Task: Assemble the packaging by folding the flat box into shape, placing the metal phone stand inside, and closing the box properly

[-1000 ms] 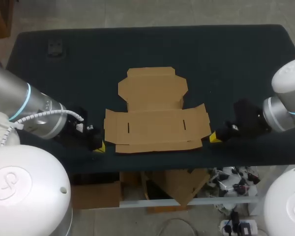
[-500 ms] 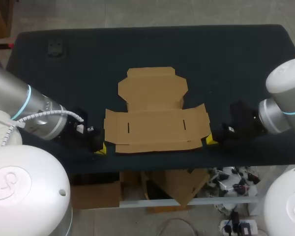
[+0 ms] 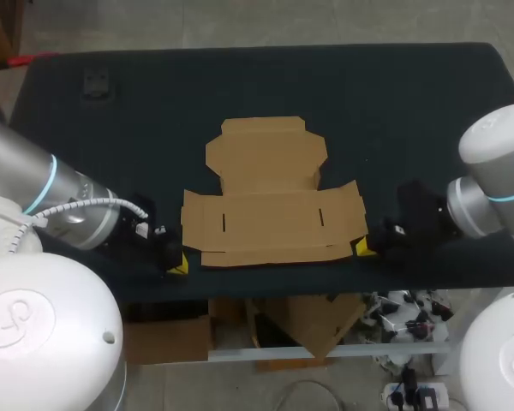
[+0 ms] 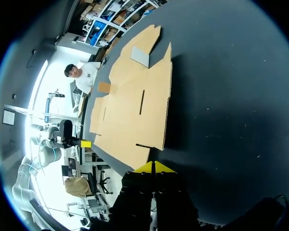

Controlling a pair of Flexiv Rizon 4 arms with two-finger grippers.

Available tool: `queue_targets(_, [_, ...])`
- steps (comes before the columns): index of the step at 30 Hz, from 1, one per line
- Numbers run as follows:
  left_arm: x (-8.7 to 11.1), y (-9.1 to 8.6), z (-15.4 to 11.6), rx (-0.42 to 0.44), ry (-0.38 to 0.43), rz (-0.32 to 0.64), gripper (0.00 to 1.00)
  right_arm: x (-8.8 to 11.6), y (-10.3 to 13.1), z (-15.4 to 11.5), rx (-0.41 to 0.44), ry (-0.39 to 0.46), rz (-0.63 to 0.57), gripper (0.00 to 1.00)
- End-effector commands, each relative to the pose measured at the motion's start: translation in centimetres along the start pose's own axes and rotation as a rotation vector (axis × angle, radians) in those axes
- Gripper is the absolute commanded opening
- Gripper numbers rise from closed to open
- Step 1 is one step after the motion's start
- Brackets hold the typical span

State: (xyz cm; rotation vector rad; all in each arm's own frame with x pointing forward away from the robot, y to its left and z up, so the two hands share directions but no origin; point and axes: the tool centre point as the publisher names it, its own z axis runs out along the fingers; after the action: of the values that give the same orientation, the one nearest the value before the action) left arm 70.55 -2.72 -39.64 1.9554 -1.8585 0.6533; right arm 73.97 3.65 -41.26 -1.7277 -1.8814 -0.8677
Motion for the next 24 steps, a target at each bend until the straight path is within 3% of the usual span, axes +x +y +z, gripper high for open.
queue_targets(1, [-0.2,0.0,0.3,-0.001,0.006,0.001,0.0,-0.3,0.2,0.7,0.002,0.012,-0.001,0.0])
queue_targets(24, [-0.4,-0.1,1.1,-0.019,0.022,0.0,0.0,0.1,0.8,2.1,0.023,0.024,-0.006,0.0])
